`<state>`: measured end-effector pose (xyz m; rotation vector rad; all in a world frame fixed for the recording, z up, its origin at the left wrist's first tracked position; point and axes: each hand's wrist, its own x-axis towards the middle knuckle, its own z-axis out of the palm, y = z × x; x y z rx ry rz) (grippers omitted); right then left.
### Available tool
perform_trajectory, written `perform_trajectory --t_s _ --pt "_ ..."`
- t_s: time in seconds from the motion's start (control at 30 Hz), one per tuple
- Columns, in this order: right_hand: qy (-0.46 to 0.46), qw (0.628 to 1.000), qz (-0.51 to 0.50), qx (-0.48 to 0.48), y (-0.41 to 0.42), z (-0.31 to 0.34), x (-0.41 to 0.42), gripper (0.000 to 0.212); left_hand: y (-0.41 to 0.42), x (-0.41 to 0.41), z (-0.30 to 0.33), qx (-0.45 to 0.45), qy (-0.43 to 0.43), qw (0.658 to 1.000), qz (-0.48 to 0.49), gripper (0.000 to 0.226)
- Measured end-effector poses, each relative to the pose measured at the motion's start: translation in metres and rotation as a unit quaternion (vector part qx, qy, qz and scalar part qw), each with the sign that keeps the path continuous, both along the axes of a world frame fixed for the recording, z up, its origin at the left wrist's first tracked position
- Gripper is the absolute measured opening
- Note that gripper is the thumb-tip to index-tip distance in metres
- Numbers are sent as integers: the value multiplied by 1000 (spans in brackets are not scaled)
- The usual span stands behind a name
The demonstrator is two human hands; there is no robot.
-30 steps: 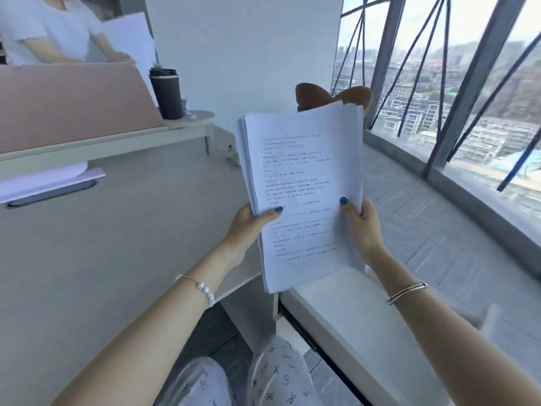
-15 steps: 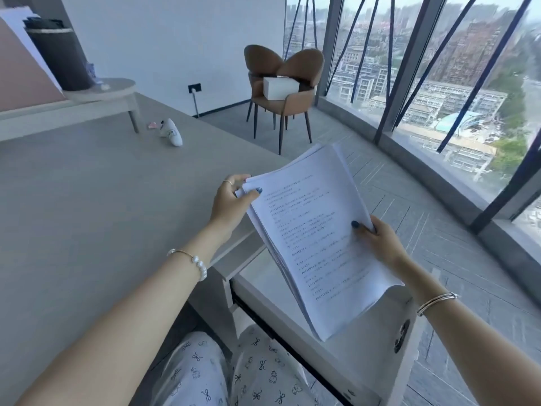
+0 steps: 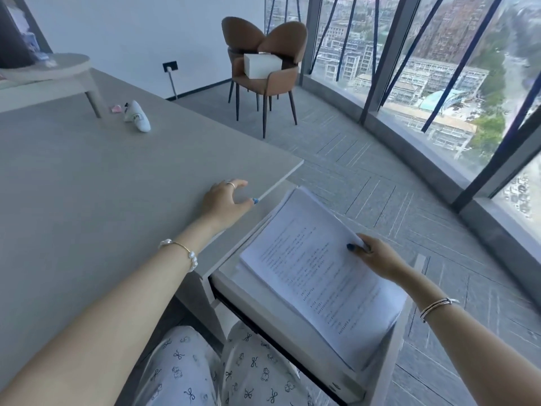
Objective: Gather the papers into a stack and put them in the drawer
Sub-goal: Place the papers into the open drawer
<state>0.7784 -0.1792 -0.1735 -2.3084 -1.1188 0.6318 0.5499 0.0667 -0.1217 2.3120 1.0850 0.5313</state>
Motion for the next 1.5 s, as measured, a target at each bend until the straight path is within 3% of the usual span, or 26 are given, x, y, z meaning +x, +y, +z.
perform_trajectory --t_s 0.2,0.3,0.43,0.57,0.73,0.93,1.17,1.5 --pt "-33 995 53 -79 16 -16 -5 16 0 1 -3 47 15 999 -9 45" --pt "2 992 68 -109 21 -30 -9 23 0 2 -3 54 18 998 -2 44" --pt "50 985 75 -148 21 -50 -11 61 0 2 -2 60 19 998 2 44" --pt "-75 983 63 -155 19 -56 -9 82 -1 3 -1 65 24 998 6 43" --pt "-154 984 69 -63 -8 -43 -8 67 -1 3 0 63 26 998 7 42" --pt "-171 985 36 14 -43 -53 -28 57 -3 5 1 49 18 999 13 42" --pt "-206 959 6 197 -25 -53 -36 41 -3 4 2 38 9 999 20 42" --pt "-166 960 15 226 42 -49 -54 42 -4 3 3 28 -16 999 22 38"
